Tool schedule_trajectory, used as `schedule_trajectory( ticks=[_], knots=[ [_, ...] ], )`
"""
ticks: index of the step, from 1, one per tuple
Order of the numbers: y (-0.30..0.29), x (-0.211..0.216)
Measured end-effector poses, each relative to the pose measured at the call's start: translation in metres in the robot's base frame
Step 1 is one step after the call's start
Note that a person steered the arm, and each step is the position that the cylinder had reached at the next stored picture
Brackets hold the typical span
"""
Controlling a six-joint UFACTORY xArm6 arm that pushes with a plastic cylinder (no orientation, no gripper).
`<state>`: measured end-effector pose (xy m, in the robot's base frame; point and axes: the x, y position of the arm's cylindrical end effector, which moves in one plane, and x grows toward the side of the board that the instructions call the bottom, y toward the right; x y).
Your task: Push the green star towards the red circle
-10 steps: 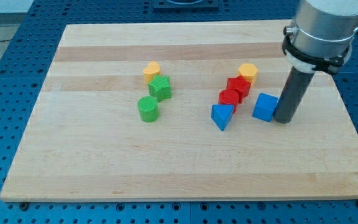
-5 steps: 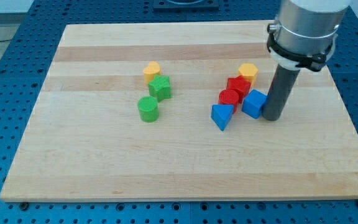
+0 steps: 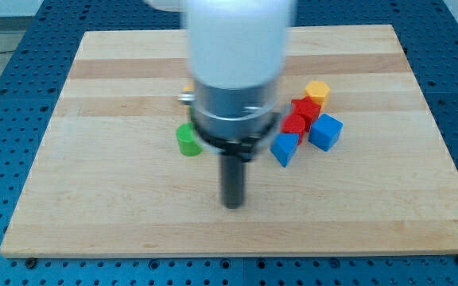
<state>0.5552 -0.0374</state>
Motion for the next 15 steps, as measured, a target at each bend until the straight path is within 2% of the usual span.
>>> schedule_trajectory(
  ticks=[1, 3, 4, 5, 6, 8, 10, 13, 15],
  knots=[
    [-0.056, -0.026],
    [-0.118, -0.091],
    [-0.128, -0.124],
    [-0.099, -0.156],
    [-0.052, -0.157],
    [-0.006, -0.150],
    [-0.020, -0.127],
    [0.022, -0.127],
    [0.021, -0.105]
  ],
)
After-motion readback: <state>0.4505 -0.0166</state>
